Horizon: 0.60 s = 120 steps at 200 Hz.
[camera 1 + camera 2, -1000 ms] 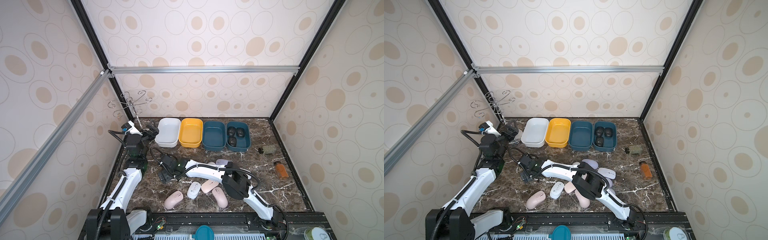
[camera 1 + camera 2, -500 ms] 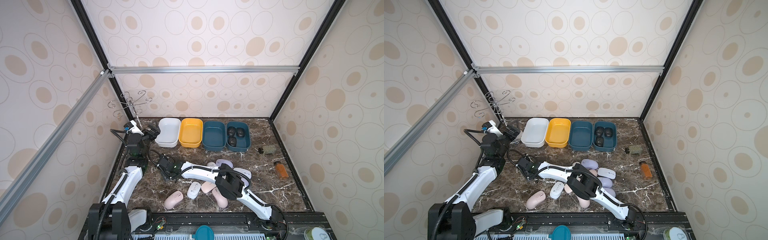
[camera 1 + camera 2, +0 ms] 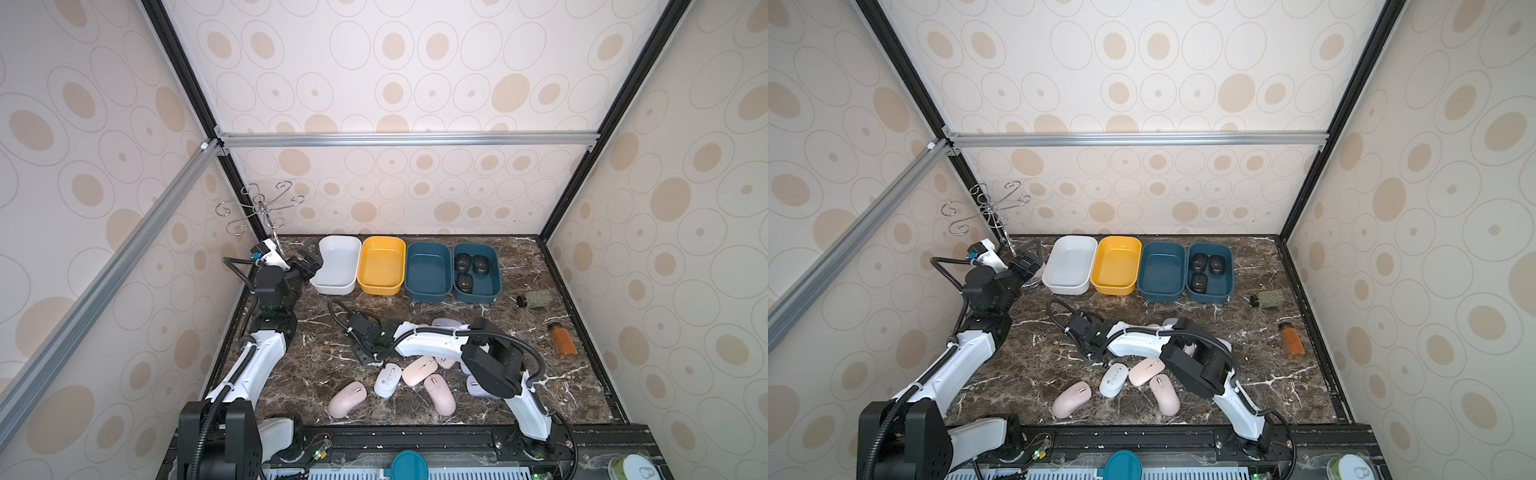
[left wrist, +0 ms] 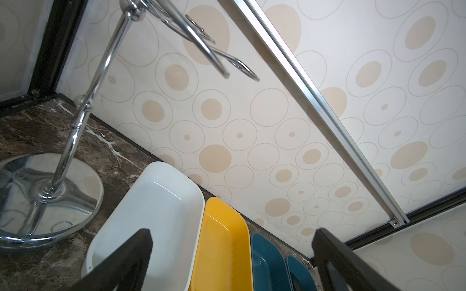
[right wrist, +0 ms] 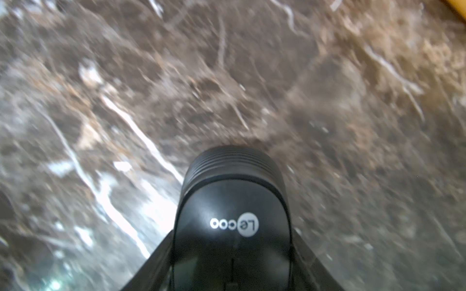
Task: Place the mice by color into the storage box
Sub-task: Pick up the mouse from the center of the board.
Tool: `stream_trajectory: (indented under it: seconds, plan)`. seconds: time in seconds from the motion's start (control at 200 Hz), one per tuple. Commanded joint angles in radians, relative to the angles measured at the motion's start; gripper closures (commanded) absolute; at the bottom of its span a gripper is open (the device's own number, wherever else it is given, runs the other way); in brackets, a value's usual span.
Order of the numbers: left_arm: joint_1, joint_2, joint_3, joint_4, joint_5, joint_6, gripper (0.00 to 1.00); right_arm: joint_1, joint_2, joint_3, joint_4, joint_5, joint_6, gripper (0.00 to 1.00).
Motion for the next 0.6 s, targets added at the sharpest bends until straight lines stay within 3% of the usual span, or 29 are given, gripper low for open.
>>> stream_trajectory:
  seconds: [0.0, 0.305, 0.595]
  plan:
    - [0.007, 0.023, 0.001, 0.054, 0.057, -0.039, 0.00, -0.033, -0.034, -0.054, -0.006, -0.116, -0.101, 0.42]
    - [0.007, 0.041, 0.001, 0.071, 0.077, -0.036, 0.00, -0.036, 0.065, 0.072, -0.156, -0.169, -0.162, 0.39]
    - [0.006, 0.050, 0.001, 0.077, 0.089, -0.040, 0.00, -0.053, 0.048, 0.060, -0.216, -0.172, -0.161, 0.15]
